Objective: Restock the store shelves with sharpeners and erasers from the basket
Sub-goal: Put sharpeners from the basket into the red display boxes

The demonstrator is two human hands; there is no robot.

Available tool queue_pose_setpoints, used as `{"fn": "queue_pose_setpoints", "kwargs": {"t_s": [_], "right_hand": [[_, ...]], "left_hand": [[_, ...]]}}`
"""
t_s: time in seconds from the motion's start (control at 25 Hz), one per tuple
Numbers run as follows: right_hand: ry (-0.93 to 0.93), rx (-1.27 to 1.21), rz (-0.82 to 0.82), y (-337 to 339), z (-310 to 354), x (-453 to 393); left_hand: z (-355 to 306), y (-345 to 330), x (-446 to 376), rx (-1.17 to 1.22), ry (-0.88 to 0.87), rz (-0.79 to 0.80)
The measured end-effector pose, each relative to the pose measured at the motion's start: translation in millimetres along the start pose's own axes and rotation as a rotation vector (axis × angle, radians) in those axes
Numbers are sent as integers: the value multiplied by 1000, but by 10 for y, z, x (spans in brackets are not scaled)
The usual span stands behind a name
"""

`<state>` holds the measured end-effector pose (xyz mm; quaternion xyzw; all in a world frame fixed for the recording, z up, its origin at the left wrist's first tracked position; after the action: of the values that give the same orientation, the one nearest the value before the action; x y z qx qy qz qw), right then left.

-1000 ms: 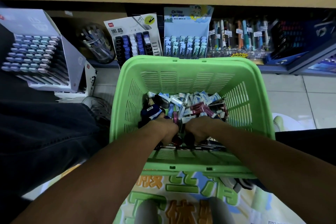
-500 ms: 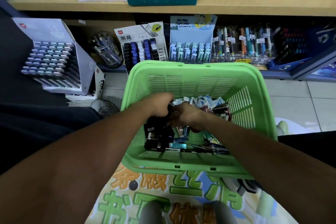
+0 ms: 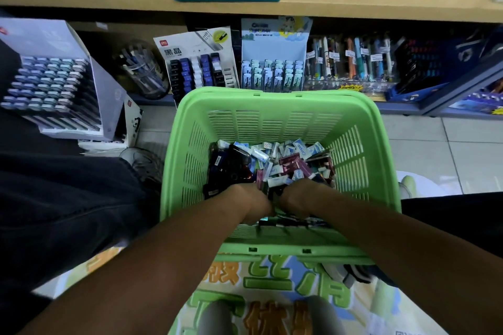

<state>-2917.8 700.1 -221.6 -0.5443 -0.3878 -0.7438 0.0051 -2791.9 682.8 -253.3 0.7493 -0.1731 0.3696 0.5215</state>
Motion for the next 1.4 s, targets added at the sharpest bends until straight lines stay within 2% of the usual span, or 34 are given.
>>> {"fn": "queue_pose_setpoints", "kwargs": {"t_s": [0.2, 0.32, 0.44, 0.56, 0.68, 0.92, 1.04, 1.16, 1.24, 1.4], "right_hand": [[-17, 160, 116, -96, 52, -103], [-29, 158, 98, -190, 57, -204], [17, 19, 69, -201, -86, -203], [52, -182, 135, -168, -134, -220], [73, -256, 192, -105, -24, -223], [-22, 62, 214, -65, 72, -157], [-35, 106, 149, -25, 59, -80], [-24, 280, 52, -23, 104, -18], [-28, 379, 44, -30, 177, 0], [-158, 394, 92, -115, 212, -156]], "left_hand": [[-56, -16, -25, -138, -1, 56], [-114, 45, -7, -173, 20, 76], [-91, 122, 52, -110, 47, 75], [-3, 235, 196, -5, 59, 65], [67, 266, 247, 28, 72, 29], [42, 180, 195, 47, 79, 87], [65, 193, 222, 71, 85, 77], [71, 196, 223, 55, 77, 78], [61, 192, 212, 47, 71, 87], [77, 197, 213, 60, 66, 89]]}}
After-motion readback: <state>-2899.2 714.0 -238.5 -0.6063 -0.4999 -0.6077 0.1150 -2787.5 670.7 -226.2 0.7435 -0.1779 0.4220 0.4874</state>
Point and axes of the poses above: each hand's wrist, its own x-axis away from the middle knuckle, its own y-axis out of the back of the hand, z = x × y, the point moved 2 cm from there along -x, towards the middle knuckle, and after that the axes turned 3 degrees about -z, right-handed, at the moved point
